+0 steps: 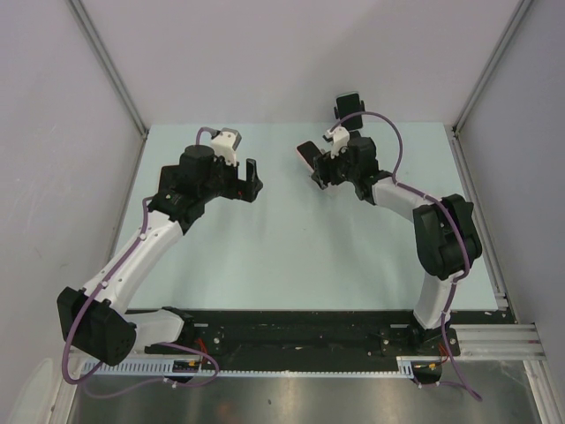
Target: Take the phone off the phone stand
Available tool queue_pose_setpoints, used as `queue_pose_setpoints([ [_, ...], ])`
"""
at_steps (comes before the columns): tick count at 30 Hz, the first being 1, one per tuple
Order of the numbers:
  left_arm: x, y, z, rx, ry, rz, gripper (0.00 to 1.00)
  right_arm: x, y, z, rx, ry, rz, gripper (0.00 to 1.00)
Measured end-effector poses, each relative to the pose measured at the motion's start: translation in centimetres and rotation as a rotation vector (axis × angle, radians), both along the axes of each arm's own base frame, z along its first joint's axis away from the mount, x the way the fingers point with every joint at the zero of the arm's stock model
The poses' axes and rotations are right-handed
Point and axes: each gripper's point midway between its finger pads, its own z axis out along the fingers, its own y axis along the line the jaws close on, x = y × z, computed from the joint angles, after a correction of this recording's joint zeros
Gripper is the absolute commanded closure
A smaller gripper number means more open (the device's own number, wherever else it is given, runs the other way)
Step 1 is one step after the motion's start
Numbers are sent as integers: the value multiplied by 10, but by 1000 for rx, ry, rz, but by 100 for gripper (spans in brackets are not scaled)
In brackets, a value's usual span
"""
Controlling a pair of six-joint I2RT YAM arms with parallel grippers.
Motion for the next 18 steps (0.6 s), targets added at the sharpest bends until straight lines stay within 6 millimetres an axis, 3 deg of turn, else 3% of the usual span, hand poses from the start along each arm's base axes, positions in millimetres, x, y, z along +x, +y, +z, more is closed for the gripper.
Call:
queue_pose_setpoints([
  [3, 0, -1, 0, -2, 1, -3, 0, -3, -2, -7, -6, 12, -6, 97],
  [6, 0, -1, 0, -2, 1, -3, 0, -3, -5, -10, -14, 14, -17, 87],
  [9, 0, -1, 0, -2, 1, -3, 0, 0, -7, -9, -23, 2, -29, 73],
  [10, 0, -1, 0, -2, 1, -3, 0, 1, -8, -9, -26, -3, -33, 63],
  [18, 0, -1, -2, 1, 6, -3, 0, 4, -10, -15, -45, -7, -38, 40],
])
